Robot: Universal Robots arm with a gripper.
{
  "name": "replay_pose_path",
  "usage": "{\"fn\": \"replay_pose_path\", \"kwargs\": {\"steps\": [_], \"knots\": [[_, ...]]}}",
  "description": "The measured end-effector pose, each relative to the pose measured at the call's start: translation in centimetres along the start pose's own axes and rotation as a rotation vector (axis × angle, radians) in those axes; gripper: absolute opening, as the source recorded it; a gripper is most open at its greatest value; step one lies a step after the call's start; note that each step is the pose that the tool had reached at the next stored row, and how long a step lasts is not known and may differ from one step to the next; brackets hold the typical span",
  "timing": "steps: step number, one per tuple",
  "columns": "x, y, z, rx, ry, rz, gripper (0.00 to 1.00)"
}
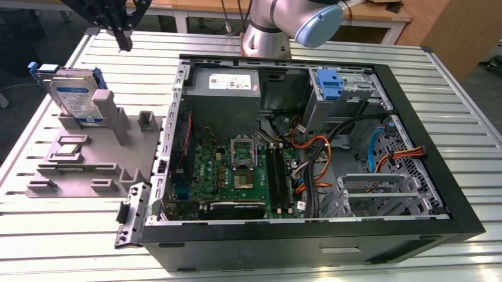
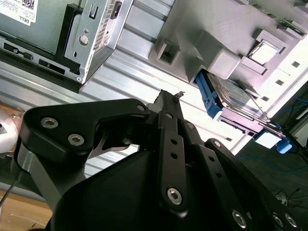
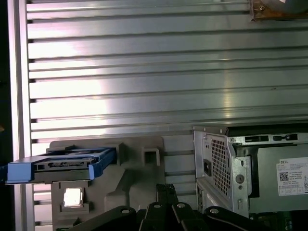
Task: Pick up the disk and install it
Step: 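Reach for the disk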
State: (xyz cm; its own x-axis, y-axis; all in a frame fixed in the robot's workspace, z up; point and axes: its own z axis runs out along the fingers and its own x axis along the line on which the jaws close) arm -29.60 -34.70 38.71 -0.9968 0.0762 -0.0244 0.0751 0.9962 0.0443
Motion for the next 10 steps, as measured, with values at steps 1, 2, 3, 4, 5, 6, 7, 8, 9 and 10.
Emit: {"fn": "replay_pose_path", "kwargs": {"steps": [1, 2, 3, 4, 5, 6, 7, 8, 9, 10], "knots": [[0.03, 0.00, 0.00, 0.0000, 0.0000, 0.000, 0.10], [0.07, -0.01, 0.00, 0.0000, -0.0001, 0.000, 0.10], [0.11, -0.01, 0.00, 0.0000, 0.0000, 0.000, 0.10], [0.14, -0.01, 0.00, 0.0000, 0.0000, 0.000, 0.10], [0.18, -0.01, 0.00, 0.0000, 0.0000, 0.000, 0.10], [0.21, -0.02, 0.00, 0.0000, -0.0001, 0.000, 0.10], [0.25, -0.02, 0.00, 0.0000, 0.0000, 0.000, 0.10], [0.28, -0.02, 0.00, 0.0000, -0.0001, 0.000, 0.10], [0.31, -0.02, 0.00, 0.0000, 0.0000, 0.000, 0.10], [0.35, -0.03, -0.01, 0.0000, 0.0000, 0.000, 0.10]]}}
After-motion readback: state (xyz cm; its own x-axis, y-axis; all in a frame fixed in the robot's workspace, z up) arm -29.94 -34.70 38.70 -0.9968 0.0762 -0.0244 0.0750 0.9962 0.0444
